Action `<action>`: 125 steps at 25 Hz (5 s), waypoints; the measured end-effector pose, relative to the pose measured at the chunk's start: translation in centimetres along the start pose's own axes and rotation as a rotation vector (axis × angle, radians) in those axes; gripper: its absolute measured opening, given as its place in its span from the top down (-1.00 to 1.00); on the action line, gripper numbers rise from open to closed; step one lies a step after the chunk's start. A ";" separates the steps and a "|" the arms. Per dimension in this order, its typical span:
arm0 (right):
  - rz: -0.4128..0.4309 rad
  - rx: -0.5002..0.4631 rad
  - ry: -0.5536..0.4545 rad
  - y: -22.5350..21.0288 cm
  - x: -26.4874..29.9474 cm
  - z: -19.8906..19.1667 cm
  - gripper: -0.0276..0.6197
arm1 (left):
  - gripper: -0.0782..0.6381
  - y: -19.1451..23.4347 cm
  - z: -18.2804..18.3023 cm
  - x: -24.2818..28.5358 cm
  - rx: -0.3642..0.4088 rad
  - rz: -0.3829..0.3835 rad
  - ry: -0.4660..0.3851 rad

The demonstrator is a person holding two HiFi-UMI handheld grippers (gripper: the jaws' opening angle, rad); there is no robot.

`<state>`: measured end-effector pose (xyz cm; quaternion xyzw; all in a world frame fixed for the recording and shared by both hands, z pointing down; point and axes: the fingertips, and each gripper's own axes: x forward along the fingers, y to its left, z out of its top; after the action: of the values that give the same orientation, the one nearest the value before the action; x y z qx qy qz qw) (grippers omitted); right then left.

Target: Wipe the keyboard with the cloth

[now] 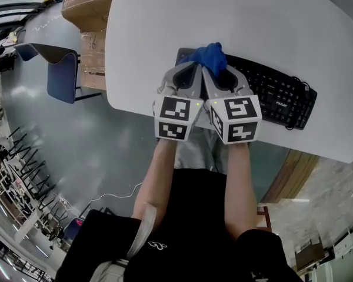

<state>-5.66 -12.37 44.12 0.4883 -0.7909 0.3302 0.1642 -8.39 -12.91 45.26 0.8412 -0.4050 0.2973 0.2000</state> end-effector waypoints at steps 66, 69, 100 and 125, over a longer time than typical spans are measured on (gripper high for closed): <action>-0.280 0.154 -0.086 -14.8 -13.3 -3.6 0.64 | 0.79 -19.1 3.2 6.5 0.229 -0.269 0.003; -0.294 0.160 -0.085 -15.7 -14.1 -3.9 0.64 | 0.79 -20.3 3.4 6.9 0.235 -0.289 0.005; -0.487 0.308 -0.204 -23.6 -23.5 -5.8 0.64 | 0.79 -32.4 5.3 8.8 0.269 -0.494 -0.027; 0.116 -0.153 -0.167 2.7 -10.2 8.7 0.64 | 0.79 -2.2 6.3 -8.2 -0.148 0.155 -0.285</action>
<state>-2.70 -10.75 30.90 0.4537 -0.8515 0.2362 0.1154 -8.51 -10.61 34.98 0.8241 -0.5135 0.1591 0.1784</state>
